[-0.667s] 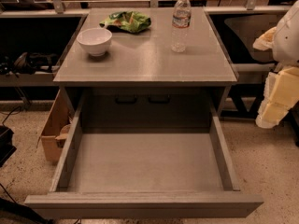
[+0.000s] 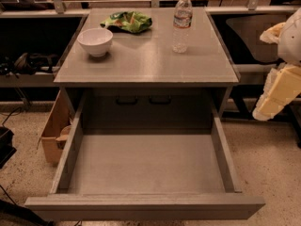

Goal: Place water bottle into top drawer

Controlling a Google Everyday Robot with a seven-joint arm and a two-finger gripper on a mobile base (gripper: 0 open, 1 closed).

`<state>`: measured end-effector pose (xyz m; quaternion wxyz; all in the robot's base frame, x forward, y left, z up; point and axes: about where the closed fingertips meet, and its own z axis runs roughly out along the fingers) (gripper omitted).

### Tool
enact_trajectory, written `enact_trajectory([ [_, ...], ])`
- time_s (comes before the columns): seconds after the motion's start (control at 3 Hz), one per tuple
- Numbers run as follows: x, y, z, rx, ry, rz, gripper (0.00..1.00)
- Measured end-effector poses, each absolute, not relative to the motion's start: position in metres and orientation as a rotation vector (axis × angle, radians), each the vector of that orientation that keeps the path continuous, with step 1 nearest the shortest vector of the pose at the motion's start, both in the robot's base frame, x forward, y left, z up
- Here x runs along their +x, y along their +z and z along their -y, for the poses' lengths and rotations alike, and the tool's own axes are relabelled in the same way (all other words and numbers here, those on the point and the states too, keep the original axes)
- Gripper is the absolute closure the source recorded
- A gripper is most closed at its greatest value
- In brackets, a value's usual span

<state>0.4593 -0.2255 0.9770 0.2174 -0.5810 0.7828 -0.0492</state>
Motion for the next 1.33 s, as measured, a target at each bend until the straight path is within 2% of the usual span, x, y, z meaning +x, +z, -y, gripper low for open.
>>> enact_trajectory([
  [0.33, 0.51, 0.98, 0.253, -1.423, -0.118, -2.067, 0.0],
  [0.67, 0.583, 0.994, 0.276, -1.189, -0.031, -1.919, 0.0],
  [1.33, 0.714, 0.986, 0.25, -0.837, 0.386, -1.601, 0.0],
])
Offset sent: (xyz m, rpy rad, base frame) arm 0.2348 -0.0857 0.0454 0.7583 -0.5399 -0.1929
